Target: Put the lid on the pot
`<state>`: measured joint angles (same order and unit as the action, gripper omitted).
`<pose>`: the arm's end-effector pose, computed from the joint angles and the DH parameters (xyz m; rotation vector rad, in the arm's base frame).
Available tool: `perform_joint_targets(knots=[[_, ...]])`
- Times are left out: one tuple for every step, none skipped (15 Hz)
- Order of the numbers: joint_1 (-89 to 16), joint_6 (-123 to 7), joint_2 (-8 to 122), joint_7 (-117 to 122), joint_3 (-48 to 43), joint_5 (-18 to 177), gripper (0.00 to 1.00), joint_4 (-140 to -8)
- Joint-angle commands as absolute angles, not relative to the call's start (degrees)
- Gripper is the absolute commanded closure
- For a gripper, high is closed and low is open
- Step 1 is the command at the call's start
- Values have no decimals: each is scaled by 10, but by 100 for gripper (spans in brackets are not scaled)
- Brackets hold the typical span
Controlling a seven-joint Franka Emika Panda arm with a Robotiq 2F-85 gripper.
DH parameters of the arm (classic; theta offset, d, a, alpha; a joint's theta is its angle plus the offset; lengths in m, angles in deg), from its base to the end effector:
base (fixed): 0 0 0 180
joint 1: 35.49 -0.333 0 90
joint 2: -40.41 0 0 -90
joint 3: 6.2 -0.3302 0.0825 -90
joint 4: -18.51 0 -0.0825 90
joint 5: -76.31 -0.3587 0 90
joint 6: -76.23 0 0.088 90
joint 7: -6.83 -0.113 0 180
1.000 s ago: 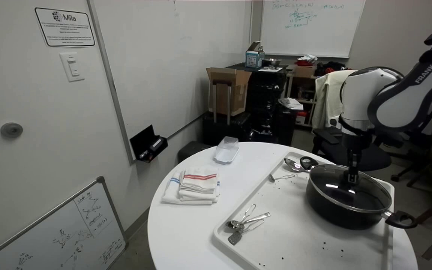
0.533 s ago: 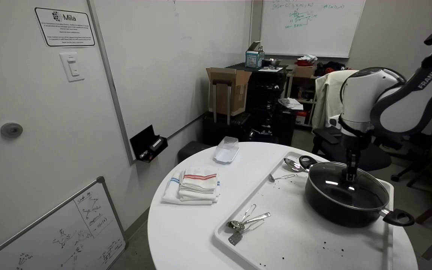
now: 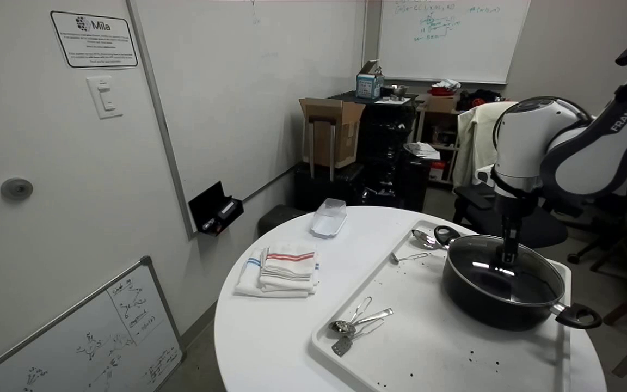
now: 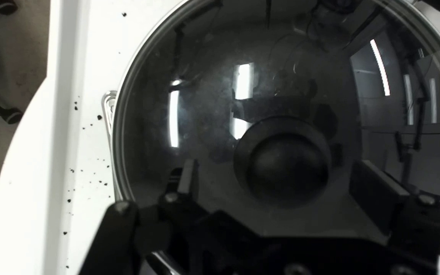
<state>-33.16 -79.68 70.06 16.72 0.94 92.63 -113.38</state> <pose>0.4968 -0.0766 0.1449 2.9589 0.4273 -0.1907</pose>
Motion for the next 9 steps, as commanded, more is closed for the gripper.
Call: perform_joint_targets(knots=[[-332, -799, 671, 168, 10, 932, 0, -1154], [-331, -798, 665, 170, 9, 931, 0, -1157], [-329, -796, 657, 173, 6, 929, 0, -1161], [-327, -792, 647, 177, 4, 927, 0, -1166], [-325, -790, 638, 180, 1, 926, 0, -1171], [-325, -788, 626, 182, -1, 925, 0, -1178], [-325, -786, 616, 184, -3, 925, 0, -1184], [-326, -783, 606, 185, -5, 924, 0, -1189], [-326, -777, 597, 188, -9, 922, 0, -1193]])
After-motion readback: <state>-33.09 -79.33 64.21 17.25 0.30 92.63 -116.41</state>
